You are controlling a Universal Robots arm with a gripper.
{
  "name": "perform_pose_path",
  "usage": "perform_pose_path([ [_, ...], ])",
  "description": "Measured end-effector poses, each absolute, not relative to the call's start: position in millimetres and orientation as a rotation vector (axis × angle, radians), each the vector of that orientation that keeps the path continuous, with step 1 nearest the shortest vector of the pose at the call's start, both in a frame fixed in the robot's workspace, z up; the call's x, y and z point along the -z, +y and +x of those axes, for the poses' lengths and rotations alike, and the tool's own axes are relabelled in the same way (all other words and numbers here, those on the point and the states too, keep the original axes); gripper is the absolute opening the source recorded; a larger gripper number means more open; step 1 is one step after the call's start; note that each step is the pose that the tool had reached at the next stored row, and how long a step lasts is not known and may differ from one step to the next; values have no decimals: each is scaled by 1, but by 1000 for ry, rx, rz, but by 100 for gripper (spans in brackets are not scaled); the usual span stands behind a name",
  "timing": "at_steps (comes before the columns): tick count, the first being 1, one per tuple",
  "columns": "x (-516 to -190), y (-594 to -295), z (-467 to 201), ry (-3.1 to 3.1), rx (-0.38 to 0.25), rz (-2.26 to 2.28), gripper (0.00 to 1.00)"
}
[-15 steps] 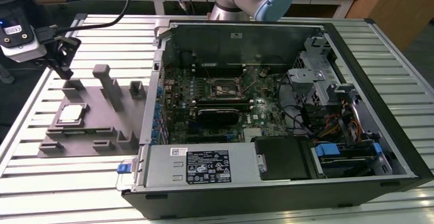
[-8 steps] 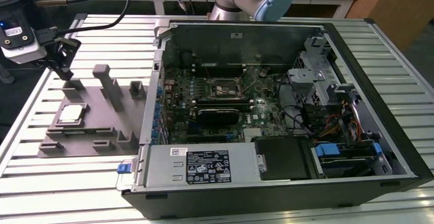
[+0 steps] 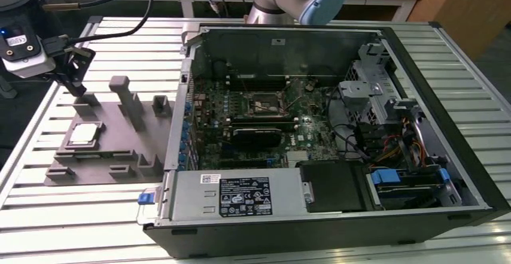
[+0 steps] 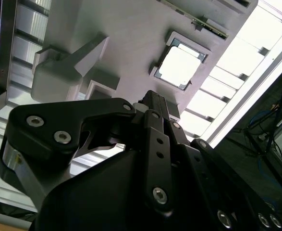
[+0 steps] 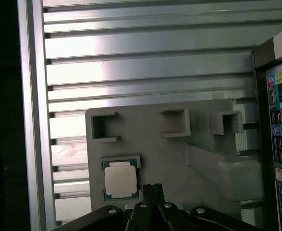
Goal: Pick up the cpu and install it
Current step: 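Pick up the cpu and move it towards the insertion slot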
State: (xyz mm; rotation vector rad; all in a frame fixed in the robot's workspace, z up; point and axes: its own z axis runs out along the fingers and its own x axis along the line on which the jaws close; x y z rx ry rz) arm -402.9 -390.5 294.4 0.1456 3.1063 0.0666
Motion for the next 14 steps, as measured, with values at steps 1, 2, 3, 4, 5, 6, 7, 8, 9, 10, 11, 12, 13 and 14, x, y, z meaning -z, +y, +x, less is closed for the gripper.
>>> perform_pose_path([
  [1,-294,-391,-403,3106,-67,145,11],
  [2,-293,-391,-404,3106,-67,146,11],
  [3,-292,-390,-404,3106,-67,146,11],
  [4,-291,-390,-405,3106,-67,146,11],
  [5,-290,-391,-406,3106,-67,146,11],
  [6,-290,-391,-406,3106,-67,146,11],
  [7,-289,-391,-407,3106,-67,145,11],
  [8,-288,-391,-408,3106,-67,145,11],
  [9,-287,-391,-409,3106,-67,145,11],
  [10,-287,-392,-409,3106,-67,145,11],
  [11,-286,-392,-410,3106,-67,145,11],
  [12,-285,-392,-410,3106,-67,145,11],
  [13,-284,-393,-411,3106,-67,146,11],
  [14,-283,-393,-411,3106,-67,146,11],
])
